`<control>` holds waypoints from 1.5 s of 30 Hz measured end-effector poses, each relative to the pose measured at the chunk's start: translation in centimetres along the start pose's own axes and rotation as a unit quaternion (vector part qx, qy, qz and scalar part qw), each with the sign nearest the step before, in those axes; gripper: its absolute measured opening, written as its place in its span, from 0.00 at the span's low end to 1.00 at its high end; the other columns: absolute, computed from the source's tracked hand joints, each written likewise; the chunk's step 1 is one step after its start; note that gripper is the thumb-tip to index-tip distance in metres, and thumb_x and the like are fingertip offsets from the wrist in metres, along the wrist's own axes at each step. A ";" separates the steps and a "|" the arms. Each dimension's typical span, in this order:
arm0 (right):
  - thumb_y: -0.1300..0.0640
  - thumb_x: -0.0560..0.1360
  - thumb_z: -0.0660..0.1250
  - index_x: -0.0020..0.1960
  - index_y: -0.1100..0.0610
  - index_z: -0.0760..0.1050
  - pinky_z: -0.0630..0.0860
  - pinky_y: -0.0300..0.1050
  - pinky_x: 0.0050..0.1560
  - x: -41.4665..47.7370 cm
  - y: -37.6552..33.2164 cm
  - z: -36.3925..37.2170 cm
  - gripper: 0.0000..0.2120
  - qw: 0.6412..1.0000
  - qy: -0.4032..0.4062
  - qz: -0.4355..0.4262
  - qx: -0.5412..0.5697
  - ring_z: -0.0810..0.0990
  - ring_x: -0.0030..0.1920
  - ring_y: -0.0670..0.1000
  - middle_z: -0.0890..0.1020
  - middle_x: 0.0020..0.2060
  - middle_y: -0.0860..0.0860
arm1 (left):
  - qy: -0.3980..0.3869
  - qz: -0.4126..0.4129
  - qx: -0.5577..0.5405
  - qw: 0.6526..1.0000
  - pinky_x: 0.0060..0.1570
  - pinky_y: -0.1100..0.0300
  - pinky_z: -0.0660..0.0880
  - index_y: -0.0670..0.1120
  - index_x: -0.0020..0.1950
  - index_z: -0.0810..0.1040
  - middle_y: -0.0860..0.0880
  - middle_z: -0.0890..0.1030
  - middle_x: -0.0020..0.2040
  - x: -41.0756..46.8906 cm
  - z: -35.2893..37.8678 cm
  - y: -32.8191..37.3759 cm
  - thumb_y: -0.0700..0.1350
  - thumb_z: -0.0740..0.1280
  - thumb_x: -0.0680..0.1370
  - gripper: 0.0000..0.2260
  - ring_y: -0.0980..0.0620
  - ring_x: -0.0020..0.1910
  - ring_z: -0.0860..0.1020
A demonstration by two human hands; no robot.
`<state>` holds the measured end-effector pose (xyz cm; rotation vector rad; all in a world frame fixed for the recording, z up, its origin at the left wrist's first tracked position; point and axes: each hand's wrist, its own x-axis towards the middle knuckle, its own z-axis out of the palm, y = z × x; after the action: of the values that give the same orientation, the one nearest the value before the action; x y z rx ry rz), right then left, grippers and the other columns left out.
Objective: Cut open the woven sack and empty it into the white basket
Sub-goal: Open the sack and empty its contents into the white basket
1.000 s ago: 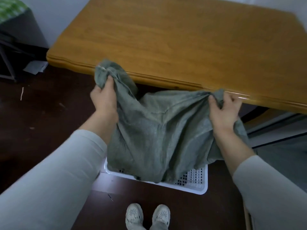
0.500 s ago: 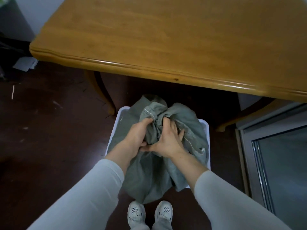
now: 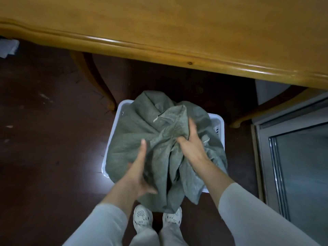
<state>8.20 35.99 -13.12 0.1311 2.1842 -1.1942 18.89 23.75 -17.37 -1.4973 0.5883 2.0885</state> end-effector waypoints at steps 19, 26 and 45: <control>0.37 0.43 0.82 0.72 0.51 0.63 0.80 0.61 0.41 3.5 13.4 -5.1 0.61 0.880 -0.022 0.439 0.178 0.75 0.62 0.62 0.72 0.66 0.59 | 0.345 0.265 0.442 0.784 0.67 0.48 0.64 0.41 0.76 0.43 0.37 0.51 0.75 3.3 0.8 0.6 0.37 0.73 0.67 0.48 0.37 0.71 0.62; 0.34 0.46 0.79 0.73 0.55 0.61 0.73 0.54 0.64 7.4 3.4 3.8 0.62 0.950 -0.165 0.246 0.102 0.73 0.66 0.54 0.72 0.69 0.53 | 0.191 0.293 0.564 0.748 0.54 0.49 0.76 0.50 0.67 0.69 0.43 0.82 0.55 5.0 1.1 -0.9 0.38 0.66 0.67 0.28 0.42 0.56 0.80; 0.60 0.68 0.65 0.45 0.55 0.75 0.76 0.49 0.38 0.9 -1.8 -1.3 0.06 0.978 0.092 -0.128 -0.135 0.80 0.35 0.56 0.82 0.36 0.55 | 0.079 0.419 0.464 0.776 0.74 0.52 0.58 0.63 0.74 0.49 0.48 0.59 0.77 0.3 3.3 -0.8 0.49 0.74 0.65 0.46 0.50 0.76 0.57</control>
<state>6.17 35.73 -11.86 -0.1666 2.5636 -1.0377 16.92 26.39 -16.71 -0.8251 2.2732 1.6359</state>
